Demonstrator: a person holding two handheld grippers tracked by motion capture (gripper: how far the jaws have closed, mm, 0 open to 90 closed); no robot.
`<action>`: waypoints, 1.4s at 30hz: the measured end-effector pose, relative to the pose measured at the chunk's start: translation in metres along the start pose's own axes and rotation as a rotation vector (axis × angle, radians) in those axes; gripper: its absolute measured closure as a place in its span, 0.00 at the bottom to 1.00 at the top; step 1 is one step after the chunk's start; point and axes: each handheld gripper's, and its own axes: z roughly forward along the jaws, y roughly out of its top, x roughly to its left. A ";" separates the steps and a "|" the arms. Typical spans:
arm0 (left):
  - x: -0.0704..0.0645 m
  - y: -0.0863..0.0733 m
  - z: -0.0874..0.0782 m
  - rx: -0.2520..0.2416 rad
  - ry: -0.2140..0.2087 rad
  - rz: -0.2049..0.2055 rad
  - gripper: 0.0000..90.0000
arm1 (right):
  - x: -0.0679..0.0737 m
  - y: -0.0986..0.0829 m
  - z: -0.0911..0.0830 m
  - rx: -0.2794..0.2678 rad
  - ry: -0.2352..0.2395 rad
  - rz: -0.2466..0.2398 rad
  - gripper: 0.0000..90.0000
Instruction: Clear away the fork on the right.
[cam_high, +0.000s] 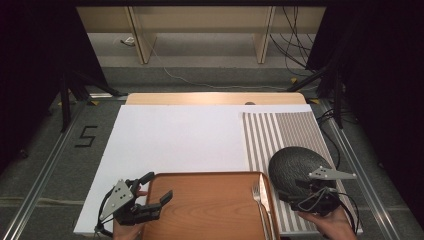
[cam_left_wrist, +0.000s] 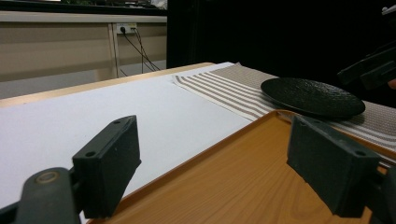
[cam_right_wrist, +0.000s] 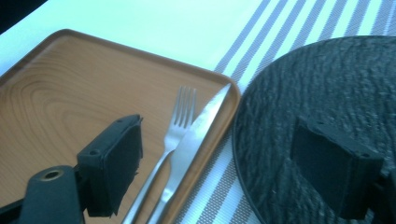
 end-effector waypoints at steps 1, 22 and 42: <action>0.000 0.000 0.000 -0.001 0.000 -0.002 0.19 | -0.001 0.000 -0.002 -0.005 -0.002 0.008 0.20; 0.000 -0.001 0.001 0.001 -0.001 -0.003 0.19 | -0.032 -0.015 -0.021 -0.054 -0.069 0.128 0.20; 0.000 -0.001 0.003 0.004 -0.003 -0.005 0.19 | -0.053 -0.028 -0.030 -0.060 -0.133 0.190 0.20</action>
